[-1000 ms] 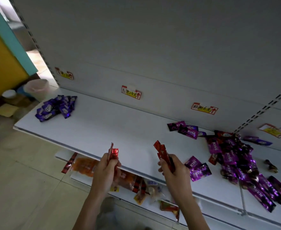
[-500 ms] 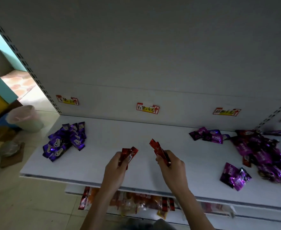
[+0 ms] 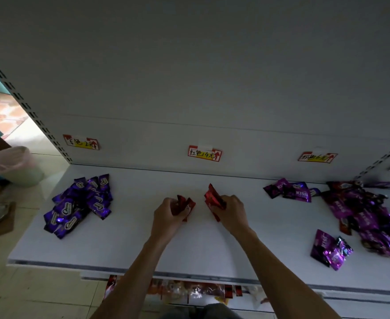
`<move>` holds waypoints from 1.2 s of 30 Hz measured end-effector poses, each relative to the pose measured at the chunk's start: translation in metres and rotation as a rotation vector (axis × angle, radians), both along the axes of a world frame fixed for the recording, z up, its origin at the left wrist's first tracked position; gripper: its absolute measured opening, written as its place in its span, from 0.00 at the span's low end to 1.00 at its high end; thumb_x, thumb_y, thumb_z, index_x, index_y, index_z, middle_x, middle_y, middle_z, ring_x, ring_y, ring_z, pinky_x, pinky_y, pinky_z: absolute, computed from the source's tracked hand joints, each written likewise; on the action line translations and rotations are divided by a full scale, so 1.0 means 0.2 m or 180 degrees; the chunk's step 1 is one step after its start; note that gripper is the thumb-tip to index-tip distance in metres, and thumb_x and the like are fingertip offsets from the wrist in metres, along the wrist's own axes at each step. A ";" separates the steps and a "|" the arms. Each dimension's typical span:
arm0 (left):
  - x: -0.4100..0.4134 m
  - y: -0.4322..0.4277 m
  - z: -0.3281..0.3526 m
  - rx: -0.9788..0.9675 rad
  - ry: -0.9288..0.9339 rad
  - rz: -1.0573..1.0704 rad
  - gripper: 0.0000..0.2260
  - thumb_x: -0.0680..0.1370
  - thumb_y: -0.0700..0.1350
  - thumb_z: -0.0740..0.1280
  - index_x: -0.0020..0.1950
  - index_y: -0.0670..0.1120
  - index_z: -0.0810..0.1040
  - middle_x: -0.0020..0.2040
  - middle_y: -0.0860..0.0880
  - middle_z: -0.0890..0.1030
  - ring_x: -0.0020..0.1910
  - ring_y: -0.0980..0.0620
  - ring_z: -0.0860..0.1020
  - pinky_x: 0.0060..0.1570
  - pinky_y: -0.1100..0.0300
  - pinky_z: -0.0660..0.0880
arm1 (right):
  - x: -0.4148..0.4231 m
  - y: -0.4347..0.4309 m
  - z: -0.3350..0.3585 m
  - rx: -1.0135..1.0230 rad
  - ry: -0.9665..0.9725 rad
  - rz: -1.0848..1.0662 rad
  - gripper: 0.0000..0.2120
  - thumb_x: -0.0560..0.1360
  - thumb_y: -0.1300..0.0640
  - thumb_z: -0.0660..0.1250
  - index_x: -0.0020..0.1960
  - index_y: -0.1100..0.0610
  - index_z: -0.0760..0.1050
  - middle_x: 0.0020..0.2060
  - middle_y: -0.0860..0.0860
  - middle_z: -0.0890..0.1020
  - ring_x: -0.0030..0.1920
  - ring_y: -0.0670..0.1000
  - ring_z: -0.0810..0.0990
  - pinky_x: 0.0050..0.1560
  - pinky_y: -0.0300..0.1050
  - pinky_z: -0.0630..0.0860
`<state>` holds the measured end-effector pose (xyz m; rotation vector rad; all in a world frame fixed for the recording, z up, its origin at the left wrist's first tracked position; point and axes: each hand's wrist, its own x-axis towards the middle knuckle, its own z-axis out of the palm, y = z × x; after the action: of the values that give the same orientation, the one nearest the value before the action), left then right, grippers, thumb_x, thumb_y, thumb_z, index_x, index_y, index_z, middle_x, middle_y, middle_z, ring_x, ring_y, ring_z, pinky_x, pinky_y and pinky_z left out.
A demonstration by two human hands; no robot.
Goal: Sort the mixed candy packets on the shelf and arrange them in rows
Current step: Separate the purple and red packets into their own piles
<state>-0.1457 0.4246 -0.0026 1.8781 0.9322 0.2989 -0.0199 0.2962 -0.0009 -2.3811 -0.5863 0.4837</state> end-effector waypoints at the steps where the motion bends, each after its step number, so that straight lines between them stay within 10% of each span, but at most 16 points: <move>1: 0.01 0.01 -0.01 0.0023 0.0009 -0.0096 0.19 0.72 0.48 0.72 0.58 0.41 0.73 0.50 0.49 0.78 0.49 0.54 0.76 0.43 0.69 0.69 | 0.00 0.01 0.00 0.0093 0.0014 -0.0020 0.14 0.74 0.55 0.68 0.57 0.61 0.76 0.49 0.57 0.75 0.47 0.55 0.77 0.42 0.40 0.71; 7: -0.03 0.08 0.00 0.0775 0.0205 -0.0484 0.19 0.75 0.47 0.68 0.65 0.44 0.73 0.63 0.47 0.76 0.62 0.47 0.72 0.60 0.55 0.70 | -0.01 -0.03 0.02 -0.0008 -0.0453 -0.0053 0.17 0.76 0.55 0.66 0.64 0.59 0.74 0.60 0.55 0.76 0.59 0.54 0.71 0.55 0.44 0.70; 15: -0.10 -0.02 0.25 0.0377 -0.0452 -0.0586 0.13 0.78 0.43 0.65 0.62 0.47 0.74 0.55 0.53 0.78 0.51 0.61 0.75 0.45 0.75 0.68 | -0.13 -0.22 0.24 0.1294 0.0052 -0.0670 0.14 0.75 0.61 0.68 0.60 0.56 0.76 0.51 0.50 0.81 0.47 0.43 0.77 0.42 0.24 0.71; 36: 0.02 -1.34 0.43 -0.0128 -0.1037 -0.0501 0.10 0.78 0.41 0.63 0.56 0.53 0.76 0.50 0.59 0.79 0.48 0.71 0.74 0.42 0.76 0.67 | -0.23 -1.84 0.39 0.1813 0.0111 -0.1556 0.12 0.75 0.62 0.67 0.56 0.50 0.78 0.45 0.44 0.83 0.45 0.39 0.79 0.43 0.29 0.74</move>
<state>-0.1420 0.1564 0.0833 1.7862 0.5637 0.4700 -0.0660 -0.0713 0.0767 -1.8675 -0.0859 0.1137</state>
